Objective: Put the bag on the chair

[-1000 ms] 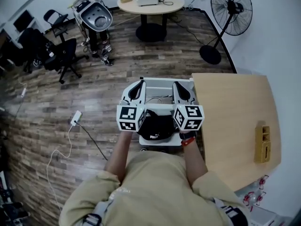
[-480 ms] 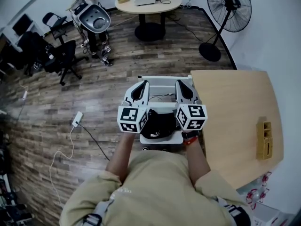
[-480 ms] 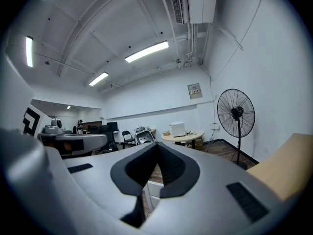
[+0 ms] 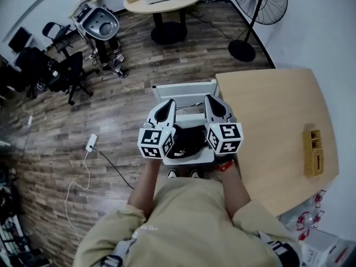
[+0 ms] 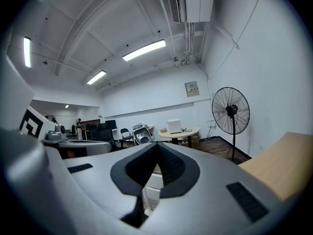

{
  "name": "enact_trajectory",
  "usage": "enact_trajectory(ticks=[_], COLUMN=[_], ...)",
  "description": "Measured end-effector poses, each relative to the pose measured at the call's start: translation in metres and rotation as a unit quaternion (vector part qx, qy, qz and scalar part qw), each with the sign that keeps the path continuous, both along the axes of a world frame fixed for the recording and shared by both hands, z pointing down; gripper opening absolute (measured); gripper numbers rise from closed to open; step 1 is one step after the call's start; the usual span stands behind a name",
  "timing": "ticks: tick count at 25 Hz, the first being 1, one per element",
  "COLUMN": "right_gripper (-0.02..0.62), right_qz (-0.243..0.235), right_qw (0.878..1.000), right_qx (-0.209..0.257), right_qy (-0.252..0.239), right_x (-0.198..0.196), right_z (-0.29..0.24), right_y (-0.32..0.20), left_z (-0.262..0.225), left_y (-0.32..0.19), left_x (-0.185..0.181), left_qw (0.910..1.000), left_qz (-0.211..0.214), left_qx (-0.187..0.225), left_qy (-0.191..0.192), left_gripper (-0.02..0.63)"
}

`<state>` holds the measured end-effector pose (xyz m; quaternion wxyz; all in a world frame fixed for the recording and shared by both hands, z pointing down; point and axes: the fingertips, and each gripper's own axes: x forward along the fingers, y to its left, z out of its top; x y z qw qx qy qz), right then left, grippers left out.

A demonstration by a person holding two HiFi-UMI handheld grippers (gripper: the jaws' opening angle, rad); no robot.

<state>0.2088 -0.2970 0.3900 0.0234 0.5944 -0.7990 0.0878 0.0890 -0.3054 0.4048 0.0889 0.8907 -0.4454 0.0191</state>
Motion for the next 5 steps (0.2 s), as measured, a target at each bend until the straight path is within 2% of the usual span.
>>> enact_trajectory(ticks=[5], right_gripper=[0.021], right_qz=[0.015], right_qw=[1.000], right_qx=[-0.023], right_qy=[-0.001], right_x=[0.057], right_z=[0.024], right_y=[0.019], left_z=[0.056], left_y=[0.017], left_x=[0.044], left_qw=[0.9958], left_qz=[0.015], left_qx=[-0.087], left_qy=[0.023], left_gripper=[0.018])
